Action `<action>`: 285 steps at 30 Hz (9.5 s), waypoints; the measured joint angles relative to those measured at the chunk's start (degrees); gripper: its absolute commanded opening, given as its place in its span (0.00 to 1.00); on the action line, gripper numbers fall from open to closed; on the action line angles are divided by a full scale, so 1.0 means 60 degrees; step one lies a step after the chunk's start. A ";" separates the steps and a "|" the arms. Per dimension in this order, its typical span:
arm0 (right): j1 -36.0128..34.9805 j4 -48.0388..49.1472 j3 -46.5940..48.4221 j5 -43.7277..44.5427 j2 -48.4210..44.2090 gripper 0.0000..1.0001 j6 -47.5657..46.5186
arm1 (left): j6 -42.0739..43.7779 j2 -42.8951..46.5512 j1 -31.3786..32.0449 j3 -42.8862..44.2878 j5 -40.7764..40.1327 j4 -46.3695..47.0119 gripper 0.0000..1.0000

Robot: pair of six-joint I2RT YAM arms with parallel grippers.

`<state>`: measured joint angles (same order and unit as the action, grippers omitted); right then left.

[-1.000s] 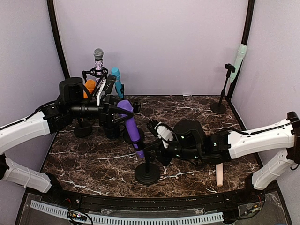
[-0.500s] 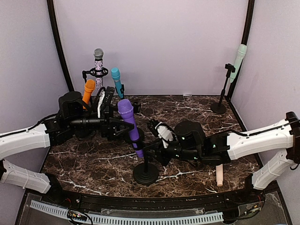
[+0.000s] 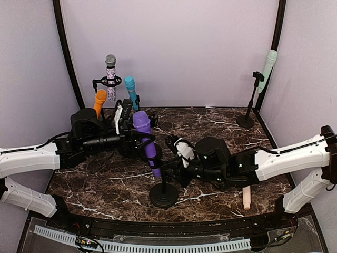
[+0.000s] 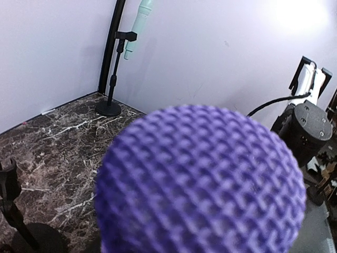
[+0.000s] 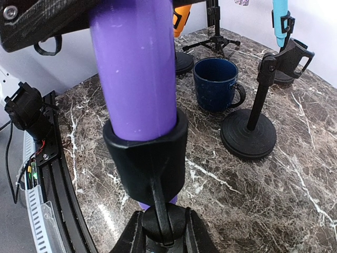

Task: Remove the microphone from the stand
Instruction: Remove the microphone from the microphone stand, then place the microphone stand at the center of the board, then place the microphone at the corner of the board.

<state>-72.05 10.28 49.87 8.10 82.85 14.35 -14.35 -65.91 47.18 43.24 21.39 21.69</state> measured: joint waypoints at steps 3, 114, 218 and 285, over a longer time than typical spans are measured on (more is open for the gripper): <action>-0.0058 0.0022 0.0000 0.0193 0.0018 0.01 0.0058 | -0.0313 0.0004 0.0073 -0.0186 -0.0095 0.0288 0.37; -0.0725 -0.0623 0.1315 0.1264 0.1224 0.00 0.1202 | -0.0481 0.0087 -0.1446 0.0459 0.1672 -0.1202 0.00; 0.0568 -0.2634 0.1100 0.4656 -0.0335 0.00 0.1665 | 0.1545 0.2969 -0.3548 -0.0415 0.1734 -0.1996 0.00; 0.2572 -0.2583 -0.0852 0.3238 -0.4054 0.90 0.1246 | -0.1679 -0.1293 -0.3555 0.0244 -0.1366 -1.0043 0.10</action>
<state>-56.62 -5.21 44.75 27.53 58.52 21.82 -24.43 -73.67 25.85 44.71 13.19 -38.57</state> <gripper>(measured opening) 0.901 0.372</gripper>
